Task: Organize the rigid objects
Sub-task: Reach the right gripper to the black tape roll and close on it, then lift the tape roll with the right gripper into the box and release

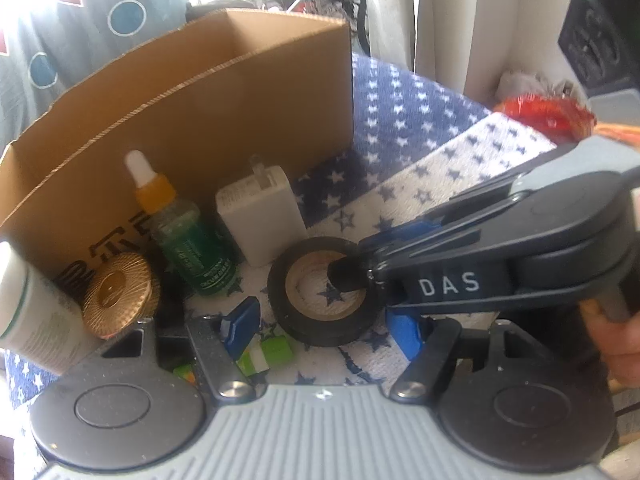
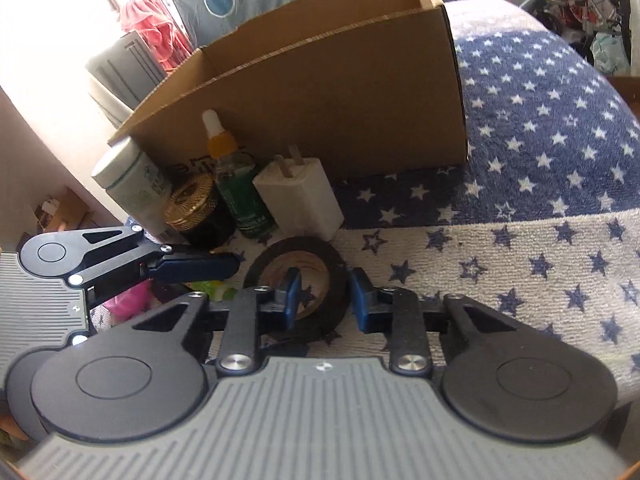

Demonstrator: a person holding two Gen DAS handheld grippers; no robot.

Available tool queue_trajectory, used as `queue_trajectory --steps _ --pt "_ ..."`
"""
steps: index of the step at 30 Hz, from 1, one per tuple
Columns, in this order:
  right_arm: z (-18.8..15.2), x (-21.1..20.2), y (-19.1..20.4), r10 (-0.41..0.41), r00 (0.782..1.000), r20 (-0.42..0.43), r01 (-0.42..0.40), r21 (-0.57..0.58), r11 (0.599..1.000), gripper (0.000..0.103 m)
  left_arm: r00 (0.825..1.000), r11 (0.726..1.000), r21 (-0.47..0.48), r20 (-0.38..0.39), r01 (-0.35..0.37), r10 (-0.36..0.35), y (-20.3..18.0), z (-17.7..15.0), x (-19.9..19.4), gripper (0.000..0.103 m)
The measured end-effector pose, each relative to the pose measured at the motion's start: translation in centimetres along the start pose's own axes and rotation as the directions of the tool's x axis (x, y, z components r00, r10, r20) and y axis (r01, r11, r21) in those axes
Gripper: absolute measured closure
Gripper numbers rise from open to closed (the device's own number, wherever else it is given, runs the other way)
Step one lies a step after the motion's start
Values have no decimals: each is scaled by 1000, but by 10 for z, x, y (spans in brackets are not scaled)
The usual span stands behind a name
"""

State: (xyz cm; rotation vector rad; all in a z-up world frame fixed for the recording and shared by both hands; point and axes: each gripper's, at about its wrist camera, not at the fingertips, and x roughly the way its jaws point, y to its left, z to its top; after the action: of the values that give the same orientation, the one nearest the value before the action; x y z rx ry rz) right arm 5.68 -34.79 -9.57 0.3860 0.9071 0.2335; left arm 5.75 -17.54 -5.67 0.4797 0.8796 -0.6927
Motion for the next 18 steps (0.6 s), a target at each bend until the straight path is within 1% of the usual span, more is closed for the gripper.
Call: queue_trajectory --steps 1,6,11,15,18 --pt "0 1 -1 0 1000 -2 0 -1 1000 82 1000 1000 1 -9 -3 3 0 0 3 32" --pt "1 5 -4 9 1000 3 -9 -5 1000 84 1000 1000 -25 -10 16 -17 4 1 9 37" --pt "0 0 -1 1 1000 4 -2 2 1000 85 1000 1000 -9 20 0 0 -6 1 6 37" --pt "-2 -18 7 -22 999 32 22 -16 1000 85 997 1000 0 82 4 -4 -12 0 -18 37" --pt "-1 -43 19 -38 997 73 41 -37 998 85 987 1000 17 160 -22 19 -17 1 -47 37"
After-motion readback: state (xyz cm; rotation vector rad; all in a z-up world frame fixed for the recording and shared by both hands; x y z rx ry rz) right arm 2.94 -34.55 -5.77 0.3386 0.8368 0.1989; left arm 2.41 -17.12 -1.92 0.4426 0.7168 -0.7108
